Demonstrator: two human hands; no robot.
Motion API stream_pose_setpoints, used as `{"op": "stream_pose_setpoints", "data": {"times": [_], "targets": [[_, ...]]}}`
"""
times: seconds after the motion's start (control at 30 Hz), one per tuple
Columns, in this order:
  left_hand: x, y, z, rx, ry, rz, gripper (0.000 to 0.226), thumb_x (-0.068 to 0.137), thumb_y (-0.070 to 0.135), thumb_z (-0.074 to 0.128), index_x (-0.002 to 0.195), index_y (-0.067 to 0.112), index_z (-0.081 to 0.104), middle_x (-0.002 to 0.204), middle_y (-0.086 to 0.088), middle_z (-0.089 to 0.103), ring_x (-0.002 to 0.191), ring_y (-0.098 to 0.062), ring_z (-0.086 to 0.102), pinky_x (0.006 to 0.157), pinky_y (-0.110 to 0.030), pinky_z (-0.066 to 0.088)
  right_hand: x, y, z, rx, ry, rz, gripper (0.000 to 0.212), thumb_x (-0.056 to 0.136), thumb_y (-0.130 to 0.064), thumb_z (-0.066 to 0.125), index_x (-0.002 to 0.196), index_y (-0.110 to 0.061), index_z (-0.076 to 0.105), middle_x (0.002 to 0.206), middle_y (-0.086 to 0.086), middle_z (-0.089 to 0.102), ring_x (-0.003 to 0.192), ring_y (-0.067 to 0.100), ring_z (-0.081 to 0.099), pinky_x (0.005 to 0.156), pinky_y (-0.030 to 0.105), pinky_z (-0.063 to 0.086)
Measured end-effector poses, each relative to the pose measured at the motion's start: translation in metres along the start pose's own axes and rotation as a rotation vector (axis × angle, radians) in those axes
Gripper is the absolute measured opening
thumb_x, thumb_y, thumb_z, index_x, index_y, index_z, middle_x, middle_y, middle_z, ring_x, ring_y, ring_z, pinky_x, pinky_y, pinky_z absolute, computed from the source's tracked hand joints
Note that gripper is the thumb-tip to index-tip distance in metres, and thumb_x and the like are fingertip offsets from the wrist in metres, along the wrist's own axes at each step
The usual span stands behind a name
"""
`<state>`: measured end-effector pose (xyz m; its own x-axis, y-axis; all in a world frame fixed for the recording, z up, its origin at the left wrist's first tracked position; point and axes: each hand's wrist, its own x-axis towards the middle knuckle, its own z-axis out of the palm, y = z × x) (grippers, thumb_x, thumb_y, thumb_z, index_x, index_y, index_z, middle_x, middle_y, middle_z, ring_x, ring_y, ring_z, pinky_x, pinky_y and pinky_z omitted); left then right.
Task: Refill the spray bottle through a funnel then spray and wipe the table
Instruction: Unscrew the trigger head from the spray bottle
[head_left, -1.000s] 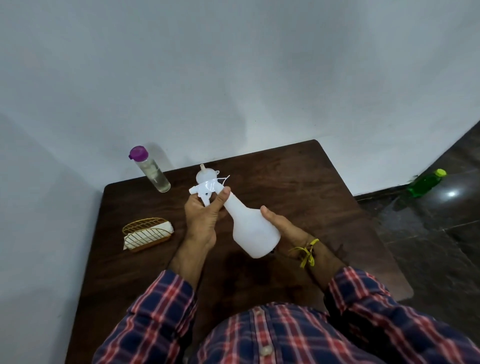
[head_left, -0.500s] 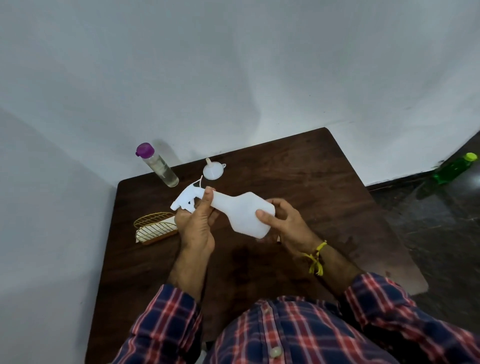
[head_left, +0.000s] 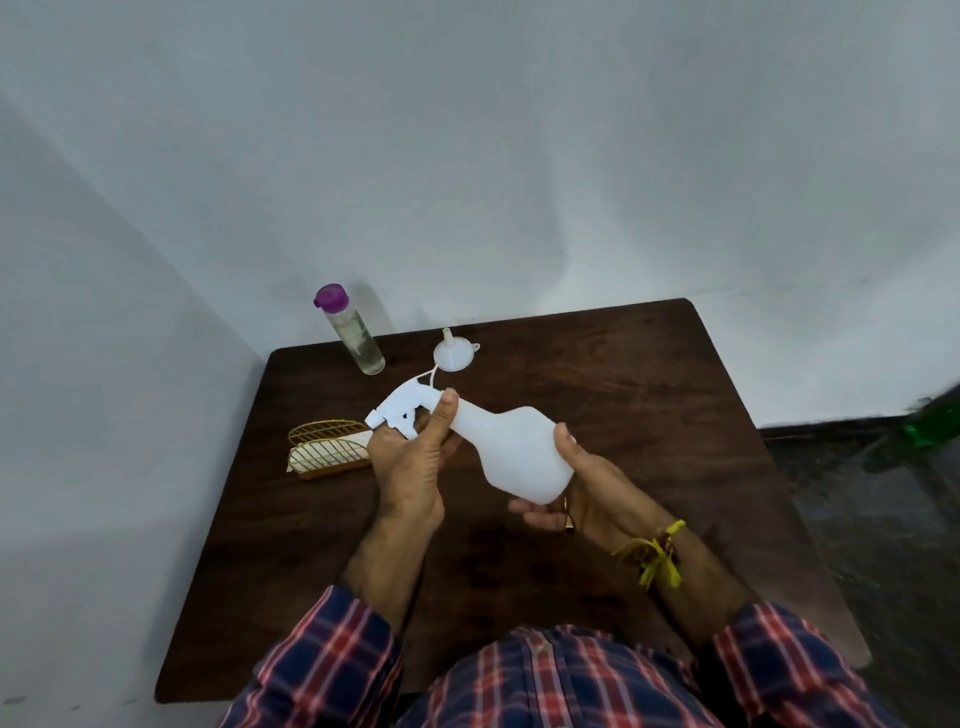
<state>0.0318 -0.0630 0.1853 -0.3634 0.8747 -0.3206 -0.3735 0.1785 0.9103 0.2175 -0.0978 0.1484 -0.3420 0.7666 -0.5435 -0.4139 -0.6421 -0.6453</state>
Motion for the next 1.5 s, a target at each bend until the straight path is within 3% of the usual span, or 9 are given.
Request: {"op": "stream_pose_setpoints", "data": {"times": [0.1,0.27,0.33,0.43,0.6,0.8,0.93,1.23,1.5], "targets": [[0.002,0.004,-0.002,0.028,0.033,0.028,0.045,0.074,0.014,0.082,0.115,0.005,0.065,0.102,-0.008,0.075,0.097,-0.021,0.072,0.080,-0.044,0.060,0.003,0.014,-0.003,0.014,0.034,-0.206,0.072,0.070,-0.020,0.083,0.132,-0.021,0.047,0.134,0.014,0.055,0.113,0.033,0.063,0.077,0.046,0.058],[0.002,0.006,-0.003,0.104,0.043,0.153,0.046,0.071,0.018,0.086,0.111,0.006,0.068,0.100,-0.007,0.074,0.095,-0.020,0.072,0.081,-0.035,0.060,-0.003,0.003,0.000,-0.095,-0.063,-0.063,0.092,0.058,-0.045,0.089,0.137,-0.021,0.049,0.132,0.015,0.057,0.116,0.035,0.061,0.069,0.038,0.058],[0.002,0.007,-0.002,0.108,0.039,0.174,0.044,0.070,0.017,0.086,0.109,0.006,0.069,0.098,-0.006,0.075,0.092,-0.018,0.072,0.076,-0.030,0.059,-0.004,0.010,0.006,-0.311,-0.061,-0.176,0.085,0.057,-0.041,0.088,0.132,-0.020,0.054,0.126,0.010,0.062,0.110,0.025,0.065,0.072,0.031,0.058],[0.003,0.008,0.000,0.126,0.048,0.192,0.043,0.069,0.019,0.087,0.106,0.008,0.069,0.095,-0.003,0.075,0.086,-0.013,0.073,0.068,-0.023,0.058,-0.001,0.016,0.014,-0.807,0.152,-0.443,0.093,0.049,-0.048,0.091,0.129,-0.031,0.048,0.129,-0.008,0.051,0.113,0.012,0.057,0.085,0.028,0.057],[0.007,0.014,0.004,0.125,0.078,0.241,0.046,0.066,0.028,0.089,0.103,0.011,0.068,0.091,-0.005,0.075,0.084,-0.020,0.074,0.070,-0.039,0.061,0.006,0.016,0.015,-1.040,0.335,-0.729,0.101,0.053,-0.041,0.093,0.131,-0.035,0.028,0.128,-0.023,0.037,0.122,0.002,0.044,0.090,0.019,0.051],[0.016,0.044,0.002,0.058,0.010,0.240,0.045,0.076,0.019,0.083,0.113,0.004,0.062,0.095,-0.015,0.073,0.074,-0.028,0.075,0.063,-0.042,0.062,0.012,0.029,0.010,-1.074,0.396,-0.742,0.108,0.057,-0.042,0.091,0.145,-0.028,0.030,0.137,-0.019,0.037,0.126,0.005,0.041,0.101,0.028,0.045],[0.023,0.063,-0.002,0.076,0.002,0.292,0.049,0.076,0.023,0.083,0.116,0.005,0.061,0.095,-0.015,0.073,0.071,-0.029,0.074,0.059,-0.036,0.060,0.014,0.037,-0.004,-1.101,0.450,-0.762,0.104,0.056,-0.042,0.091,0.142,-0.026,0.036,0.137,-0.015,0.039,0.126,0.007,0.041,0.102,0.033,0.045],[0.040,0.097,-0.013,0.109,0.031,0.466,0.052,0.073,0.024,0.086,0.113,0.001,0.062,0.090,-0.022,0.071,0.069,-0.032,0.073,0.061,-0.044,0.061,0.017,0.068,-0.050,-1.120,0.491,-0.693,0.104,0.053,-0.043,0.090,0.142,-0.029,0.038,0.138,-0.018,0.039,0.126,0.004,0.040,0.105,0.041,0.044],[0.072,0.072,-0.038,0.477,0.177,0.572,0.056,0.070,0.036,0.086,0.114,0.011,0.062,0.100,0.011,0.068,0.084,-0.001,0.069,0.074,-0.032,0.060,0.022,0.079,-0.075,-0.956,0.540,-0.533,0.103,0.047,-0.048,0.091,0.135,-0.041,0.037,0.135,-0.015,0.041,0.123,0.014,0.046,0.098,0.046,0.051]]}}
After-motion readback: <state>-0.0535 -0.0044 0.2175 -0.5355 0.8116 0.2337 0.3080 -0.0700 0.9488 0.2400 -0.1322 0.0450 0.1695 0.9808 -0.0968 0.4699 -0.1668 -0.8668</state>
